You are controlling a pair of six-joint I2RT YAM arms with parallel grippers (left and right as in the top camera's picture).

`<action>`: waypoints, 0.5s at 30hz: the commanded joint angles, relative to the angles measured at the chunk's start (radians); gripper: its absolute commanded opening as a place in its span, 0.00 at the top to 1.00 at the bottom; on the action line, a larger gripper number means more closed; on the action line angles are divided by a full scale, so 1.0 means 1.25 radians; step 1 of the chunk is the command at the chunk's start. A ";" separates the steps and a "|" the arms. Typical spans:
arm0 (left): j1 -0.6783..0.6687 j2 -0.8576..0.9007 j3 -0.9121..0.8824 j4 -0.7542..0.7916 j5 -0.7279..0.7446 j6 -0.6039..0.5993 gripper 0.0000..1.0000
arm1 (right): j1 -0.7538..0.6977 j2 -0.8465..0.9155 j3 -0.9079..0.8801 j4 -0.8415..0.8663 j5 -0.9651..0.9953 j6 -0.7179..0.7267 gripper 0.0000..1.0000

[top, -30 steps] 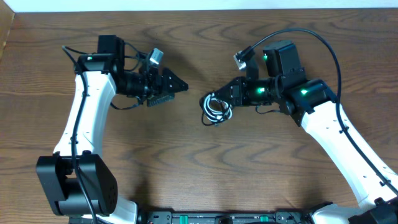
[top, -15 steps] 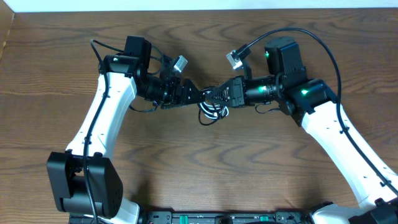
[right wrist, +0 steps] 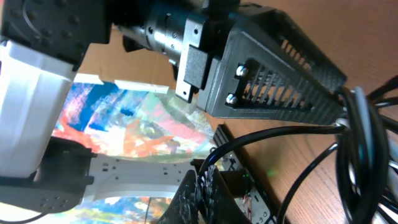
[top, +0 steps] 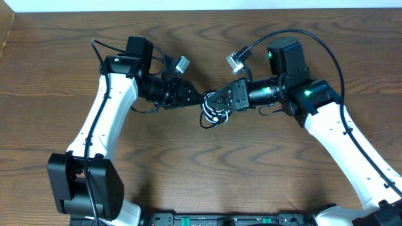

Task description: Untangle cables

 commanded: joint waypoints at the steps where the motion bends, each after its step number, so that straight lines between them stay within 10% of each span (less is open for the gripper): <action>1: 0.001 -0.003 -0.004 0.002 0.080 0.033 0.48 | 0.004 -0.019 0.009 0.007 -0.070 0.009 0.98; 15: 0.001 -0.003 -0.004 0.001 0.152 0.059 0.58 | 0.018 -0.019 0.009 0.031 -0.104 0.030 0.99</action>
